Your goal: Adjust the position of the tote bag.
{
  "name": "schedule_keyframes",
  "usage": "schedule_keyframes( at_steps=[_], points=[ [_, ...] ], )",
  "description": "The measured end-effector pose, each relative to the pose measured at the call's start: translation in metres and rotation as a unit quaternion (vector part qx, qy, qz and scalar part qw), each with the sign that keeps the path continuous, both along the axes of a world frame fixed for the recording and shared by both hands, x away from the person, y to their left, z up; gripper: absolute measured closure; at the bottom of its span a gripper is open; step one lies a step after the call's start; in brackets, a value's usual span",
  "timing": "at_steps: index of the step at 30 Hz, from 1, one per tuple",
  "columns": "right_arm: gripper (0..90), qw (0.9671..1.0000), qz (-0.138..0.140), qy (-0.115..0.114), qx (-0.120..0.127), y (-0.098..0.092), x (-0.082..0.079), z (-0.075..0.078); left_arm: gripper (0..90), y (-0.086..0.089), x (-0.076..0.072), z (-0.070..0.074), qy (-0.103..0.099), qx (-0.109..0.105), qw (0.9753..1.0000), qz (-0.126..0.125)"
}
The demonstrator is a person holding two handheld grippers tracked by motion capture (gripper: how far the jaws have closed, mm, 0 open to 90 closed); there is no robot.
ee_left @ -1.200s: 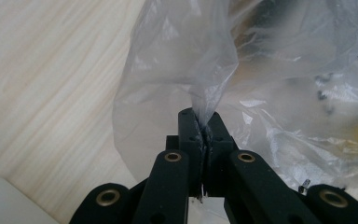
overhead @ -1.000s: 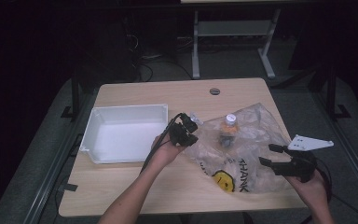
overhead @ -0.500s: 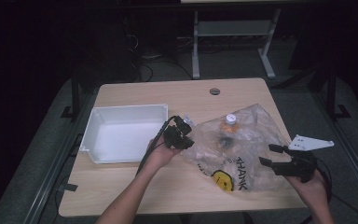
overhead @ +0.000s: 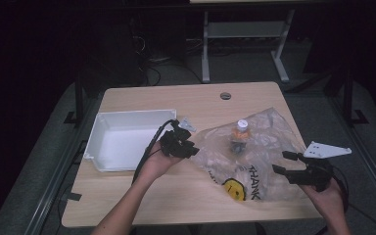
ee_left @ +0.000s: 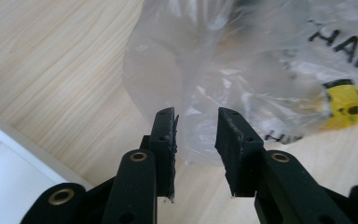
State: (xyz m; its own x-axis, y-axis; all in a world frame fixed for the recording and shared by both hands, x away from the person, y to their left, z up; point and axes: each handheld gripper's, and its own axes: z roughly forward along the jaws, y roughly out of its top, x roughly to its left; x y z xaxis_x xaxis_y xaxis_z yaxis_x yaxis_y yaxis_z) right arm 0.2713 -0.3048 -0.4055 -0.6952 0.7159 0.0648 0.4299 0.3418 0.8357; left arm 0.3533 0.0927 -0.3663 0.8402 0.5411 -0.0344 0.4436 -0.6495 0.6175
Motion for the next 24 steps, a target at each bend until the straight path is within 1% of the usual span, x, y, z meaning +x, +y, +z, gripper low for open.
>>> schedule_keyframes(
  at_steps=[3, 5, 7, 10, 13, 14, 15, 17, 19, 20, 23, 24],
  points=[
    [33.3, 1.0, 0.0, 0.0, -0.002, 0.001, 0.0, 0.0, 65.7, -0.001, -0.003, 0.009, -0.005, -0.003, 1.0, -0.006],
    [33.3, 1.0, 0.0, 0.001, -0.001, 0.001, 0.0, 0.0, 64.7, -0.004, -0.004, 0.015, -0.012, -0.002, 0.9999, -0.011],
    [33.3, 1.0, 0.001, 0.001, -0.001, 0.001, 0.0, 0.0, 64.2, -0.008, -0.004, 0.021, -0.014, -0.004, 0.9997, -0.017],
    [33.0, 1.0, 0.004, 0.001, -0.001, 0.001, 0.0, 0.0, 62.7, -0.017, -0.004, 0.031, -0.019, -0.009, 0.9995, -0.025],
    [32.9, 1.0, 0.004, 0.001, -0.002, 0.001, 0.0, 0.0, 61.0, -0.027, -0.002, 0.039, -0.03, -0.015, 0.9989, -0.034],
    [32.9, 1.0, 0.005, 0.002, -0.001, 0.001, 0.0, 0.0, 58.1, -0.031, -0.001, 0.042, -0.031, -0.016, 0.9987, -0.038],
    [33.0, 1.0, 0.005, 0.002, -0.002, 0.001, 0.0, 0.0, 56.2, -0.035, -0.001, 0.044, -0.035, -0.018, 0.9984, -0.041],
    [33.0, 1.0, 0.005, 0.002, -0.002, 0.001, 0.0, 0.0, 55.2, -0.043, 0.0, 0.048, -0.04, -0.022, 0.9973, -0.057],
    [32.9, 1.0, 0.005, 0.003, -0.001, 0.001, 0.0, 0.0, 52.4, -0.051, 0.002, 0.051, -0.045, -0.022, 0.9969, -0.061],
    [33.0, 1.0, 0.005, 0.003, -0.001, 0.001, 0.0, -0.001, 51.6, -0.055, 0.004, 0.052, -0.045, -0.026, 0.9966, -0.063],
    [32.9, 1.0, 0.005, 0.002, 0.0, 0.0, 0.0, 0.0, 48.1, -0.066, 0.008, 0.054, -0.05, -0.02, 0.9964, -0.066],
    [32.9, 1.0, 0.005, 0.002, 0.0, -0.001, 0.0, 0.0, 47.3, -0.069, 0.011, 0.054, -0.047, -0.022, 0.9964, -0.067]
  ],
)
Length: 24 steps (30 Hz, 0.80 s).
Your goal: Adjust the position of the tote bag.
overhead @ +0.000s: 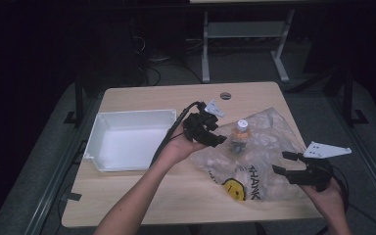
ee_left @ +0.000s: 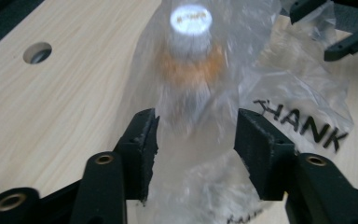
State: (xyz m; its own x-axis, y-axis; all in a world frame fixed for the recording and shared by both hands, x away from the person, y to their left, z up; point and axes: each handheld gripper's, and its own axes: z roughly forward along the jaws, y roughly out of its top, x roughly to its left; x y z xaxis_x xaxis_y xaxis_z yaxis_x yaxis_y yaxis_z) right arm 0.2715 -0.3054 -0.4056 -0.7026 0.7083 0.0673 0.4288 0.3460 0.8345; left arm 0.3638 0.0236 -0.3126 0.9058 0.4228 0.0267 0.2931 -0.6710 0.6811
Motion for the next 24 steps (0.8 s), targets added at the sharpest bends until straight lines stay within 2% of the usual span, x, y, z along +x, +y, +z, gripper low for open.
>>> schedule_keyframes(
  at_steps=[6, 11, 13, 14, 19, 21, 22, 24],
  points=[
    [32.9, 1.0, -0.001, 0.0, 0.002, -0.001, 0.0, 0.0, 44.8, -0.017, 0.011, -0.003, 0.007, 0.013, 0.9999, -0.008],
    [32.9, 1.0, -0.001, 0.0, 0.002, -0.002, 0.0, 0.0, 46.3, -0.026, 0.019, -0.012, 0.023, 0.03, 0.9992, -0.012],
    [32.9, 1.0, 0.0, -0.001, 0.003, -0.002, 0.0, 0.0, 56.3, -0.027, 0.021, -0.015, 0.024, 0.036, 0.999, -0.014],
    [32.9, 1.0, 0.0, -0.001, 0.003, -0.002, 0.0, 0.0, 56.3, -0.028, 0.022, -0.017, 0.023, 0.038, 0.9989, -0.014],
    [32.9, 1.0, 0.0, -0.001, 0.003, -0.002, 0.0, 0.0, 77.6, -0.028, 0.021, -0.021, 0.016, 0.054, 0.9983, -0.014],
    [32.9, 1.0, 0.0, 0.0, 0.003, -0.002, 0.0, 0.0, 81.4, -0.025, 0.021, -0.024, 0.016, 0.051, 0.9985, -0.009],
    [32.9, 1.0, 0.0, 0.0, 0.003, -0.002, 0.0, 0.0, 84.3, -0.022, 0.021, -0.027, 0.013, 0.058, 0.9982, -0.005],
    [32.9, 1.0, 0.0, 0.001, 0.003, -0.002, 0.0, 0.0, 85.6, -0.02, 0.022, -0.028, 0.014, 0.059, 0.9982, -0.003]
  ],
)
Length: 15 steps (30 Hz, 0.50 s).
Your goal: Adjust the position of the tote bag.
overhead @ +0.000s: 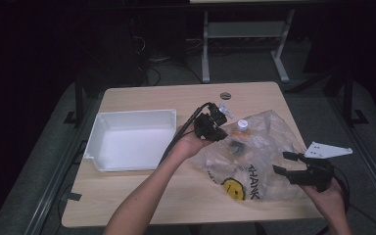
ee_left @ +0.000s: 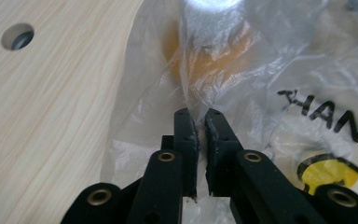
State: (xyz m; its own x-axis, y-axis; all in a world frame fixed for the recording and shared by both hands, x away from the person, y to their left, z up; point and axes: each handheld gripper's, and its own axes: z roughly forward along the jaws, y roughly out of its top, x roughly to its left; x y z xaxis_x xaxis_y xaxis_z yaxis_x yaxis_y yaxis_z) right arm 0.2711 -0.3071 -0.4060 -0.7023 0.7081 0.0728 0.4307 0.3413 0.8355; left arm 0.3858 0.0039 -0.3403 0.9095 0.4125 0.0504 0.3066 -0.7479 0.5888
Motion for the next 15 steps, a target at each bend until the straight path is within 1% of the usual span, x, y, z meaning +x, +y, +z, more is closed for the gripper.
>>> schedule_keyframes(
  at_steps=[2, 7, 12, 15],
  points=[
    [32.9, 1.0, 0.0, 0.001, 0.0, 0.0, 0.0, 0.0, 87.6, 0.004, 0.001, -0.003, 0.002, 0.002, 1.0, 0.008],
    [32.9, 1.0, 0.002, 0.0, -0.001, 0.0, 0.0, 0.0, 88.9, 0.014, 0.004, -0.011, 0.009, 0.009, 0.9995, 0.028],
    [32.9, 1.0, 0.003, 0.001, -0.002, 0.001, 0.001, -0.001, 89.0, 0.024, 0.009, -0.021, 0.025, 0.013, 0.9984, 0.049],
    [32.9, 1.0, 0.003, 0.001, -0.001, 0.001, 0.001, -0.001, 89.1, 0.03, 0.011, -0.027, 0.032, 0.016, 0.9978, 0.056]
  ],
)
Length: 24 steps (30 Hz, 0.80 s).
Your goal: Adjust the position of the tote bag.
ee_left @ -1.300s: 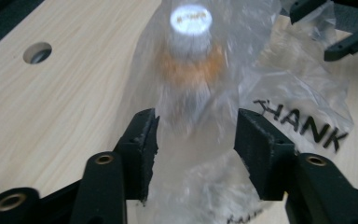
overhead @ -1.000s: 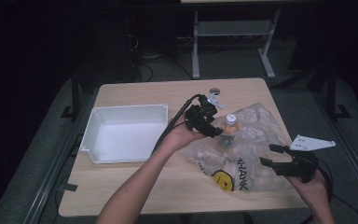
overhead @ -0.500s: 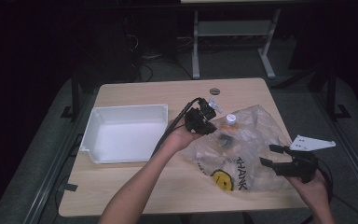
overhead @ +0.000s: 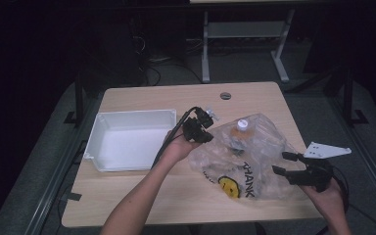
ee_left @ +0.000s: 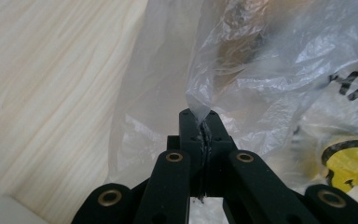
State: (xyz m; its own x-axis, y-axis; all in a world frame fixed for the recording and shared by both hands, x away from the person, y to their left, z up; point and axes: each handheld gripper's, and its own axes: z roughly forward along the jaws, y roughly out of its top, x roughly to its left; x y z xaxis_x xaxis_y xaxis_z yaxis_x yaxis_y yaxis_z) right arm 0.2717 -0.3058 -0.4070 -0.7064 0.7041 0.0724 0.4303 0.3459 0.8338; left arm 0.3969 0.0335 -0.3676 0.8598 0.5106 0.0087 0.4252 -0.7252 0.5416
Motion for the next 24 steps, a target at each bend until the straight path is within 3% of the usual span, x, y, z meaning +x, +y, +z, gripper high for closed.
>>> schedule_keyframes(
  at_steps=[12, 24],
  points=[
    [33.0, 1.0, 0.0, 0.001, -0.001, 0.001, -0.001, 0.001, 89.0, 0.006, 0.004, -0.015, 0.017, 0.011, 0.9996, 0.021],
    [40.0, 0.9991, 0.021, -0.037, -0.002, 0.016, -0.005, 0.017, 87.5, 0.009, 0.008, -0.019, 0.019, 0.015, 0.9995, 0.021]
  ],
)
